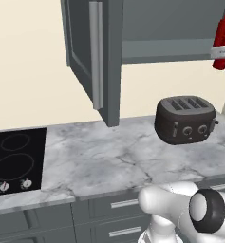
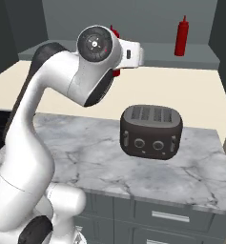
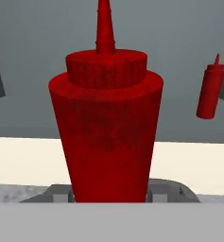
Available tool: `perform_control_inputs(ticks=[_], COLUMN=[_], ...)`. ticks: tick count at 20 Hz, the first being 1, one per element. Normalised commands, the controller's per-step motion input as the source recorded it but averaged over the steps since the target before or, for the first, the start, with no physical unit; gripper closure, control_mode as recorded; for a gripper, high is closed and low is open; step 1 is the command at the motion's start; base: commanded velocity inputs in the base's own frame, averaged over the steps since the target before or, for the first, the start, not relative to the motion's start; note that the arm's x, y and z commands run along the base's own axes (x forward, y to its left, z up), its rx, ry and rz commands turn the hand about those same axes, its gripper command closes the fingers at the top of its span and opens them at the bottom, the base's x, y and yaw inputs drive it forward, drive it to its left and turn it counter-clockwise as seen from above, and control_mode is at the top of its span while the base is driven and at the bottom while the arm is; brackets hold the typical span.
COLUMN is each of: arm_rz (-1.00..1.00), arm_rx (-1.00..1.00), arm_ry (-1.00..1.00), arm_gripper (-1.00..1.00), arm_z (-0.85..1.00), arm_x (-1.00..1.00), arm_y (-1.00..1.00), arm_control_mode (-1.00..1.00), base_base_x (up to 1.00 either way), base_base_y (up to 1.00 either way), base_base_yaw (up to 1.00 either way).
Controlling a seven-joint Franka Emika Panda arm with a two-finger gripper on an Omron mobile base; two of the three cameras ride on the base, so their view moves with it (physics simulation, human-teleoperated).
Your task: Take 2 condiments from the cabinet and move them on the counter near the stove.Make sure the condiments are lined up with each other, next to each other.
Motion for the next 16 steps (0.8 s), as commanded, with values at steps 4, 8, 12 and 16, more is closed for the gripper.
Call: perform_control_inputs(ticks=[4,8,12,16], arm_rz=[0.16,0.10,0.08,0.06], arm_rx=[-0.01,-0.06,-0.02,-0.06], arm_ry=[-0.02,-0.08,-0.11,-0.21], arm_gripper=[1.00,1.00,1.00,1.00], arm_z=[0.05,0.00,-0.04,-0.21], arm_x=[-1.00,-1.00,-0.78,-0.69], arm_y=[0.79,0.88,0.63,0.53], arm_control_mode=[-1.00,-1.00,-1.00,-1.00], base_base_x=[0.00,0.00,0.00,0.00], base_base_y=[0.00,0.00,0.00,0.00], base_base_yaw=[0.00,0.00,0.00,0.00])
